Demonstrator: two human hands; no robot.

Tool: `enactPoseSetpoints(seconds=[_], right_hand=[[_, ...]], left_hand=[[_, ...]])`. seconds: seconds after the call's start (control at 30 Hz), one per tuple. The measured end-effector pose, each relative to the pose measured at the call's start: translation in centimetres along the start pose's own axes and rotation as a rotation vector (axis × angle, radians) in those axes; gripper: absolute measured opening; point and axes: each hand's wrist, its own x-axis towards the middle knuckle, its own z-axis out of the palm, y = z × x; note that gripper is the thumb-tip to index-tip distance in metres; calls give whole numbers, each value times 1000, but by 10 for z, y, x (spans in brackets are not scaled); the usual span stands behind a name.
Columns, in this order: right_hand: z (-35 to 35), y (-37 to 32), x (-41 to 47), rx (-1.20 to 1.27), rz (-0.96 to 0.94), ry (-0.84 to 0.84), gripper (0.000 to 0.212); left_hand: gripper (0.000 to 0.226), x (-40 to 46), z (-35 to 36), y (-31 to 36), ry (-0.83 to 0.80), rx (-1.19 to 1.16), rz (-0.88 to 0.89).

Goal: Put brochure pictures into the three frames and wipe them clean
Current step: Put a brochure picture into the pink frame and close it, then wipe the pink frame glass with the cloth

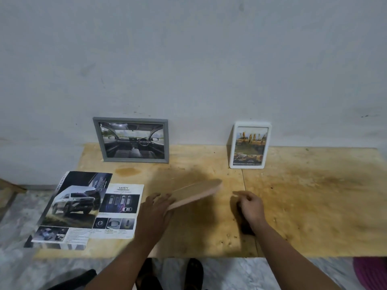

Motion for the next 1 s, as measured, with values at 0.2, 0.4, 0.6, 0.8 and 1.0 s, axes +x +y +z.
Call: enactPoseSetpoints(seconds=[0.2, 0.4, 0.6, 0.8, 1.0], right_hand=[[-24, 68, 28, -508, 156, 77, 83], [-23, 65, 1, -17, 168, -47, 22], [-40, 41, -10, 964, 644, -214, 23], [-40, 39, -24, 1079, 612, -465, 47], [-32, 44, -27, 861, 668, -653, 48]], left_hand=[[14, 24, -17, 30, 9, -596, -497], [22, 1, -3, 31, -101, -1141, -972], [26, -20, 21, 17, -180, -1262, -1189], [52, -22, 44, 7, -305, -841, -1070], [44, -21, 48, 10, -352, -813, -1009]])
